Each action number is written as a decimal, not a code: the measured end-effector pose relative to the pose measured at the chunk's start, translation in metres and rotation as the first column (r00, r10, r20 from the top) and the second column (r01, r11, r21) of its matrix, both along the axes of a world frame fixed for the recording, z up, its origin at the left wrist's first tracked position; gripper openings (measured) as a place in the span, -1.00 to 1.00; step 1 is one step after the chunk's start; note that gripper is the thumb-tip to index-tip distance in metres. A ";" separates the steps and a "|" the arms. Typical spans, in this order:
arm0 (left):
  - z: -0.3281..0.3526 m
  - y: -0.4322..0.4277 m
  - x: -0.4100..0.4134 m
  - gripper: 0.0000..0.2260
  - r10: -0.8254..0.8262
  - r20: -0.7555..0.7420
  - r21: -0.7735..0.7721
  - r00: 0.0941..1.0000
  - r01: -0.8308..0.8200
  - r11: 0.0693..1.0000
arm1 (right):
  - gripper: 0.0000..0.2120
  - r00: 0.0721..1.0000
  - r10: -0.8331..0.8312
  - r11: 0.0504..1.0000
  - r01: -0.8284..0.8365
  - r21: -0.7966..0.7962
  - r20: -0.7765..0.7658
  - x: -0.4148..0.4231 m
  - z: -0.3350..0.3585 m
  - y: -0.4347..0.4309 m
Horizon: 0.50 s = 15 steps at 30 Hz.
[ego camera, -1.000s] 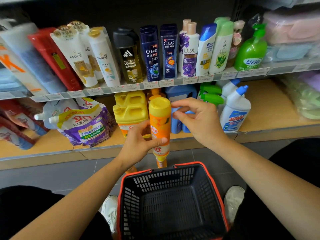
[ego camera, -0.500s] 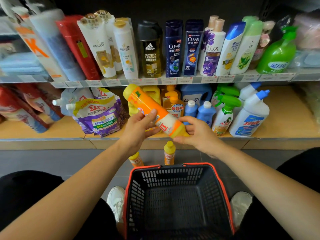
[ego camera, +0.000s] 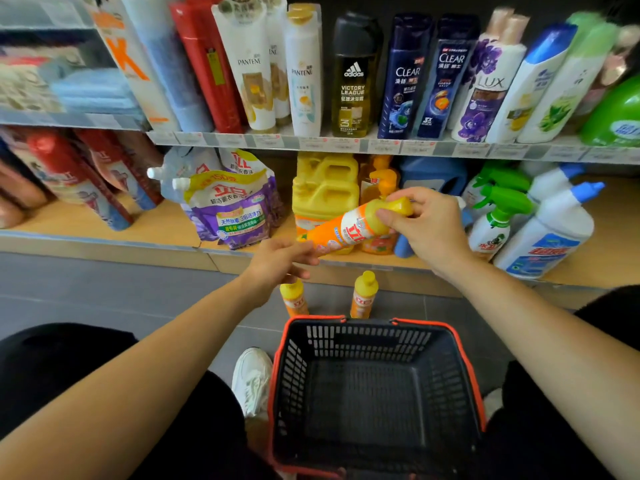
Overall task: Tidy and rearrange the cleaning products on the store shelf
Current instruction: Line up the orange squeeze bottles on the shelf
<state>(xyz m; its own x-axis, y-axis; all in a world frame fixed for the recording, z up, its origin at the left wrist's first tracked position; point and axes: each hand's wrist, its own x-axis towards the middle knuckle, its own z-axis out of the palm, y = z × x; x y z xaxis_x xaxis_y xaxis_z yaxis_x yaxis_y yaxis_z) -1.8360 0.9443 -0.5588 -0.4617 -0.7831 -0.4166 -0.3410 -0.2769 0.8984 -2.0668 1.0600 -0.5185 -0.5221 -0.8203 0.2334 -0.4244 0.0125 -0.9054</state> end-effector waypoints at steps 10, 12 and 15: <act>-0.078 -0.048 0.015 -0.47 -0.098 0.775 -0.340 0.625 0.543 0.768 | -0.77 0.971 0.064 0.990 -0.032 0.138 -0.232 0.001 -0.023 -0.019; -0.088 -0.052 0.006 -0.41 -0.126 0.866 -0.271 0.484 0.666 0.695 | -0.80 0.964 0.090 0.986 -0.051 0.157 -0.251 0.003 -0.028 -0.019; -0.100 -0.053 -0.005 -0.60 -0.136 0.922 -0.213 0.363 0.768 0.604 | -0.79 0.946 0.158 0.972 -0.099 0.213 -0.283 0.004 -0.037 -0.021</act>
